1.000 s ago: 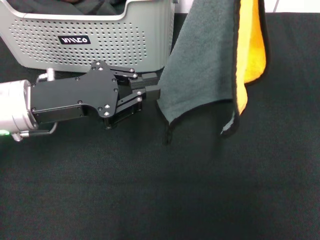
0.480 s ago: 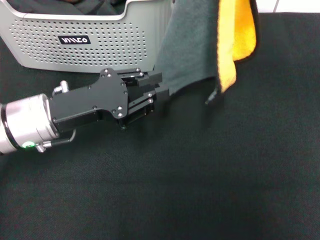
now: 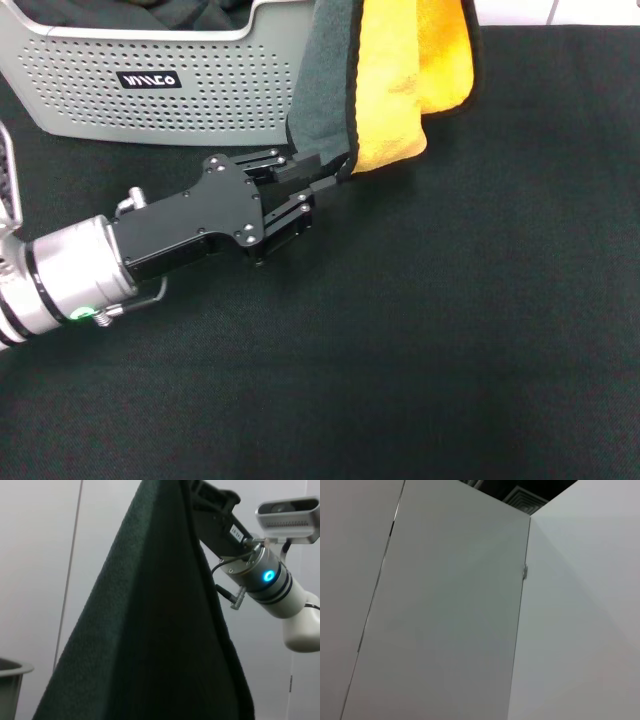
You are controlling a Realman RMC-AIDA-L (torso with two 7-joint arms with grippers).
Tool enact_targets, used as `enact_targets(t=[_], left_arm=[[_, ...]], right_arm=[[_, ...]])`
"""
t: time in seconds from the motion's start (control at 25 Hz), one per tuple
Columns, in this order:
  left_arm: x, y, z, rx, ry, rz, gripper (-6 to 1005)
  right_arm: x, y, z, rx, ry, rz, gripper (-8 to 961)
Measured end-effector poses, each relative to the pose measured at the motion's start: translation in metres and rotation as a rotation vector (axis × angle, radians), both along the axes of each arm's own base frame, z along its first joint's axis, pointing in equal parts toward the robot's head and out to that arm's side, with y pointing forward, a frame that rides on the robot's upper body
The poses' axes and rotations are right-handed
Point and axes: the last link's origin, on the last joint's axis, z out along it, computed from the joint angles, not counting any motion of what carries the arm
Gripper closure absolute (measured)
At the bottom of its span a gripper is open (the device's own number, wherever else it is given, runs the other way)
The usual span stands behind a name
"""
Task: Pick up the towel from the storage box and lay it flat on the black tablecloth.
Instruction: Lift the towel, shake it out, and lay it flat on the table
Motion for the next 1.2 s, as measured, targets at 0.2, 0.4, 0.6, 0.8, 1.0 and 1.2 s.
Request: enact_targets(t=[0.2,0.4,0.6,0.8,1.0,1.2], left_arm=[[0.004,0.003,-0.009,-0.014,-0.004,-0.001,660],[0.009,0.005,-0.018,-0.029,-0.007,-0.008,659],[0.010,0.005,-0.022,-0.032,-0.008,-0.007,658],[0.006,0.004,-0.018,0.013,-0.033,0.021,657],[0.003,0.001,-0.021,0.059,-0.045,0.036,657],[0.003,0.000,-0.023,0.058,-0.044,0.033,656]], right_arm=[[-0.001,0.002,-0.002,0.000,-0.004,-0.001,924],[-0.003,0.004,-0.006,-0.008,-0.008,0.001,922],[-0.003,0.004,-0.007,-0.008,-0.013,-0.002,921],[-0.002,0.006,-0.007,0.000,-0.012,-0.018,920],[-0.004,0.009,-0.007,0.007,-0.012,-0.031,919],[-0.007,0.013,-0.007,0.013,-0.015,-0.040,918]])
